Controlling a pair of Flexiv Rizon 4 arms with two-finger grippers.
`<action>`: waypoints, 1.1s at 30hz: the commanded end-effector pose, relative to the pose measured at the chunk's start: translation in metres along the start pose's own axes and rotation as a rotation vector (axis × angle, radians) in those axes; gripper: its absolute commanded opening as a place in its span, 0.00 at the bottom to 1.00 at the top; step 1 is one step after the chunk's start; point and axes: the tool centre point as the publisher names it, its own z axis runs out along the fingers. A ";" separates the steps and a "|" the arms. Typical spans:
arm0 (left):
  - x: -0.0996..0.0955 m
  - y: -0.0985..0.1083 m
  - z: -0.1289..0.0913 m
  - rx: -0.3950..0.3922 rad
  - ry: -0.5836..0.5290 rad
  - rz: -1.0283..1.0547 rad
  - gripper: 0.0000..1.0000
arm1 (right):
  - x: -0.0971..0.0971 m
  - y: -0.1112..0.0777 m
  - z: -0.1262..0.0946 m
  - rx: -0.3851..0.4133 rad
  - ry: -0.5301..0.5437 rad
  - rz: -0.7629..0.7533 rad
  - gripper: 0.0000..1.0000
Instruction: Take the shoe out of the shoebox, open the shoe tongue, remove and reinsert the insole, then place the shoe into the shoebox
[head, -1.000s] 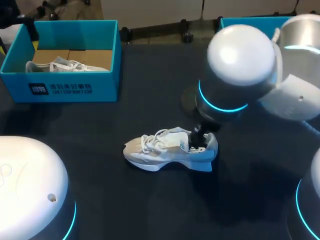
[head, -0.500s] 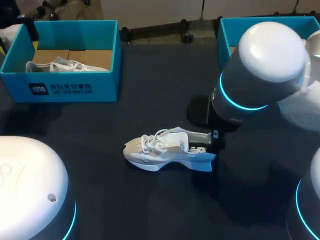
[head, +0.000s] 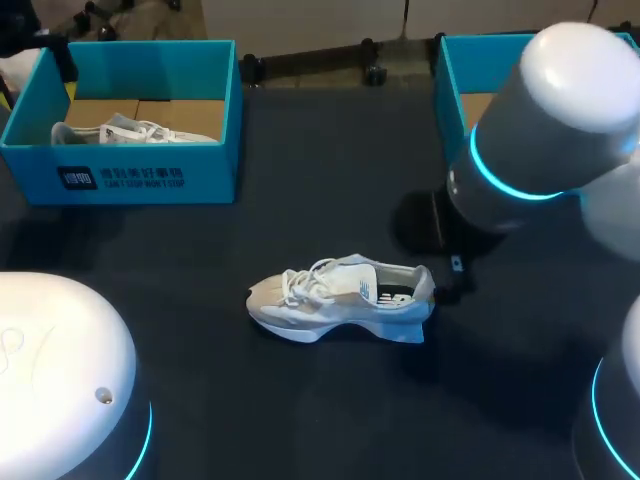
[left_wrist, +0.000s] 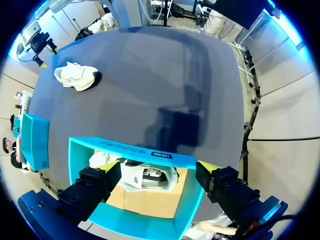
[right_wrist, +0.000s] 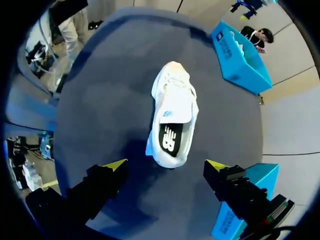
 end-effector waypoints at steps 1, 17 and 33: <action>0.000 -0.001 0.000 -0.004 0.002 0.000 1.00 | 0.004 -0.030 -0.006 -0.261 0.024 0.018 1.00; 0.000 -0.001 0.000 -0.004 0.002 0.000 1.00 | -0.009 -0.071 0.021 -0.680 -0.032 0.107 1.00; 0.000 -0.001 0.000 -0.004 0.002 0.000 1.00 | -0.015 -0.079 0.058 -0.861 0.027 0.116 1.00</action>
